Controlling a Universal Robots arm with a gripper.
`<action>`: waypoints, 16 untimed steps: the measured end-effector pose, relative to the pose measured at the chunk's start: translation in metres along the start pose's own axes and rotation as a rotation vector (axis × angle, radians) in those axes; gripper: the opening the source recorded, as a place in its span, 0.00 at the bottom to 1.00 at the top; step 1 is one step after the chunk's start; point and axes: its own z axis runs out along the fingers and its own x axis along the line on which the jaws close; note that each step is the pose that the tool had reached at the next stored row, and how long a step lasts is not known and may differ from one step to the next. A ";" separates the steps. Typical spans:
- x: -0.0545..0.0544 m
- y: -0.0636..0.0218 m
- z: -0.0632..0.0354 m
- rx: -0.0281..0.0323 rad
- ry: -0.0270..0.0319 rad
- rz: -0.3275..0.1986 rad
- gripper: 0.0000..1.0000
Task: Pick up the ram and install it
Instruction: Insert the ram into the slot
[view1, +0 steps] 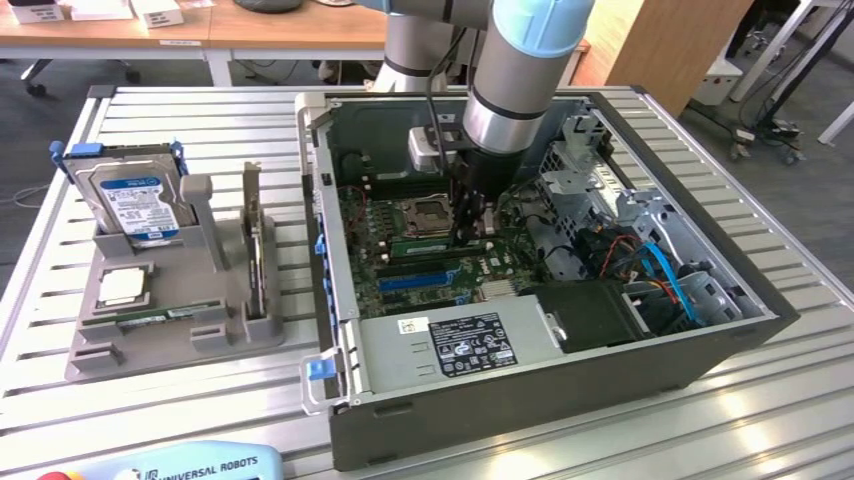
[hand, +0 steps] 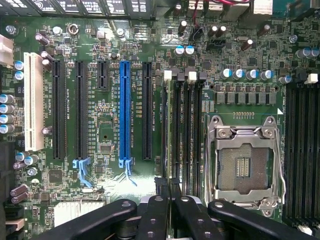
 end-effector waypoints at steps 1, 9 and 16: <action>0.000 0.0000 0.0000 0.0000 0.0000 0.000 0.12; 0.000 0.0000 0.0028 0.0006 0.0000 0.000 0.12; 0.000 0.0000 0.0042 0.0011 0.0001 0.000 0.12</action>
